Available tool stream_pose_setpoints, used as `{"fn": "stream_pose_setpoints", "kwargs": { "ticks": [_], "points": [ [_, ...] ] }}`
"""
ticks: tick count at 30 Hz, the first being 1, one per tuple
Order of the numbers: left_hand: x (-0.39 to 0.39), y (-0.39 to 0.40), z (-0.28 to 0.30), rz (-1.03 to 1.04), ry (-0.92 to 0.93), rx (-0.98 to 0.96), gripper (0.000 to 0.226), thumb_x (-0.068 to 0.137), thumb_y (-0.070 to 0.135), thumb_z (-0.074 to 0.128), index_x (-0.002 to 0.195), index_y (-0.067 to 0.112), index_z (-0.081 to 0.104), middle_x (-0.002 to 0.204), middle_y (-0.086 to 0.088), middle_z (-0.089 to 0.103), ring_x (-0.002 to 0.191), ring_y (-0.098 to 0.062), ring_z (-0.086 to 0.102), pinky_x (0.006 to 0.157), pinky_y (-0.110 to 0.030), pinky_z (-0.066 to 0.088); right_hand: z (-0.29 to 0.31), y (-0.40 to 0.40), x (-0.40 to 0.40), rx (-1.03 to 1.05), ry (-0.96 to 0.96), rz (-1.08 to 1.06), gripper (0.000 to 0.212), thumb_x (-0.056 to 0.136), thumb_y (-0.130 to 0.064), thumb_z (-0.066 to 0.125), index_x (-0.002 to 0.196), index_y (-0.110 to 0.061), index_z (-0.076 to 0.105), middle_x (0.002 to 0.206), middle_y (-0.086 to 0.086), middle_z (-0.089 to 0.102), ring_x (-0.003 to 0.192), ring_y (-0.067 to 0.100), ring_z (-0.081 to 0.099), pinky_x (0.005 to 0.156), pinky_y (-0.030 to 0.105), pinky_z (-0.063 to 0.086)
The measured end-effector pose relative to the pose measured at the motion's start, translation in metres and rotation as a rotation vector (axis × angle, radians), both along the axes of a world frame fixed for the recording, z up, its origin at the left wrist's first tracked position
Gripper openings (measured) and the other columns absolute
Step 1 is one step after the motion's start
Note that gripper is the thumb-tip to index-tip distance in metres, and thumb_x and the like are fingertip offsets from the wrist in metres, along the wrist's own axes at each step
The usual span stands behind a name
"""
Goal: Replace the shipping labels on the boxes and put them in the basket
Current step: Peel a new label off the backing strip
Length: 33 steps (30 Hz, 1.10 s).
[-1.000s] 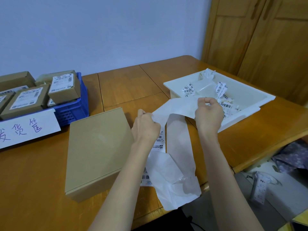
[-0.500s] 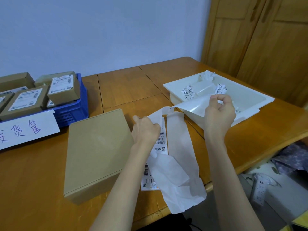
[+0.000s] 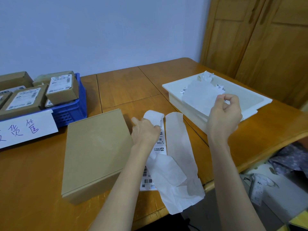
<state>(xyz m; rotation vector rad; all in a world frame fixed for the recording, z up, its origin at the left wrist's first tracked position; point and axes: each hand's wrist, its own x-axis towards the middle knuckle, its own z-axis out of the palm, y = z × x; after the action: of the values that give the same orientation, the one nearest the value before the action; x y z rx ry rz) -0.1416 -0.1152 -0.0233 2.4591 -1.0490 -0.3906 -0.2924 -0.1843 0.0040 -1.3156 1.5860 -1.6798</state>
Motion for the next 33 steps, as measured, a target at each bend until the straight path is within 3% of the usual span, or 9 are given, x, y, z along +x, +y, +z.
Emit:
{"fn": "stream_pose_setpoints", "kwargs": {
  "ticks": [6,9,12,14,16,21,27,30,33],
  "points": [
    [-0.003,0.000,-0.005,-0.006,-0.110,-0.235,0.053,0.093,0.032,0.063,0.141,0.015,0.047,0.157,-0.022,0.022,0.143,-0.037,0.023,0.117,-0.043,0.024,-0.001,0.008,0.007,-0.071,-0.031,0.092,0.015,0.101,-0.031,0.045,0.096,-0.023,0.056,0.059,-0.015,0.064,0.065,0.005,0.066,0.074,0.026,0.050],
    [-0.008,-0.001,0.001,-0.003,-0.437,-0.699,0.020,0.085,0.025,0.070,0.104,0.019,0.068,0.119,-0.006,0.058,0.111,-0.027,0.053,0.098,-0.038,0.038,-0.003,0.013,0.013,-0.123,-0.090,0.175,0.013,0.099,-0.030,0.048,0.095,-0.021,0.057,0.079,-0.015,0.072,0.077,0.002,0.069,0.079,0.032,0.055],
    [-0.022,0.000,0.030,-0.074,0.061,-0.854,0.023,0.093,0.037,0.064,0.080,0.020,0.068,0.082,0.006,0.065,0.080,-0.013,0.056,0.072,-0.024,0.036,-0.003,0.019,0.018,-0.153,0.013,0.258,0.004,0.097,-0.029,0.053,0.098,-0.025,0.055,0.089,-0.014,0.070,0.087,-0.005,0.065,0.073,0.007,0.045],
    [-0.032,0.001,0.052,-0.053,0.649,-0.783,0.036,0.095,0.047,0.058,0.086,0.016,0.075,0.085,0.003,0.073,0.077,-0.009,0.056,0.070,-0.019,0.040,-0.004,0.025,0.022,-0.184,0.101,0.321,0.008,0.096,-0.028,0.056,0.102,-0.022,0.056,0.089,-0.015,0.068,0.084,-0.018,0.058,0.068,0.000,0.036],
    [-0.035,0.000,0.061,-0.030,0.879,-0.714,0.036,0.093,0.049,0.060,0.089,0.017,0.075,0.090,0.003,0.076,0.076,-0.009,0.057,0.075,-0.023,0.042,-0.007,0.029,0.026,-0.219,0.168,0.386,0.014,0.095,-0.027,0.060,0.106,-0.019,0.056,0.090,-0.015,0.065,0.083,-0.024,0.053,0.069,0.000,0.035],
    [-0.031,-0.001,0.051,0.090,0.920,-0.752,0.016,0.094,0.025,0.066,0.080,0.019,0.071,0.074,0.010,0.068,0.074,-0.008,0.057,0.073,-0.022,0.045,-0.020,0.028,0.028,-0.219,0.192,0.553,0.043,0.084,-0.037,0.070,0.119,-0.030,0.046,0.107,-0.013,0.068,0.096,0.006,0.067,0.077,0.041,0.056],
    [-0.016,-0.001,0.040,0.228,0.902,-0.776,0.009,0.092,0.015,0.066,0.083,0.014,0.069,0.072,0.004,0.058,0.073,-0.013,0.049,0.065,-0.020,0.040,-0.018,0.027,0.023,0.020,0.084,0.754,0.094,0.064,-0.053,0.081,0.140,-0.036,0.028,0.096,-0.014,0.070,0.086,0.005,0.067,0.080,0.030,0.052],
    [-0.014,0.001,0.041,0.215,0.905,-0.762,0.007,0.091,0.016,0.067,0.086,0.013,0.069,0.069,0.004,0.055,0.067,-0.010,0.045,0.063,-0.019,0.038,-0.005,0.018,0.019,0.271,-0.207,0.731,0.063,0.081,-0.053,0.070,0.130,-0.020,0.048,0.083,-0.003,0.073,0.071,0.007,0.067,0.073,0.029,0.052],
    [-0.014,0.003,0.042,0.213,0.906,-0.757,0.008,0.091,0.017,0.067,0.084,0.014,0.069,0.070,0.004,0.056,0.066,-0.010,0.045,0.064,-0.020,0.038,0.005,0.011,0.019,0.318,-0.146,0.711,0.031,0.090,-0.043,0.064,0.089,-0.012,0.065,0.071,-0.002,0.071,0.057,0.004,0.062,0.064,0.027,0.050]
  ]
}}
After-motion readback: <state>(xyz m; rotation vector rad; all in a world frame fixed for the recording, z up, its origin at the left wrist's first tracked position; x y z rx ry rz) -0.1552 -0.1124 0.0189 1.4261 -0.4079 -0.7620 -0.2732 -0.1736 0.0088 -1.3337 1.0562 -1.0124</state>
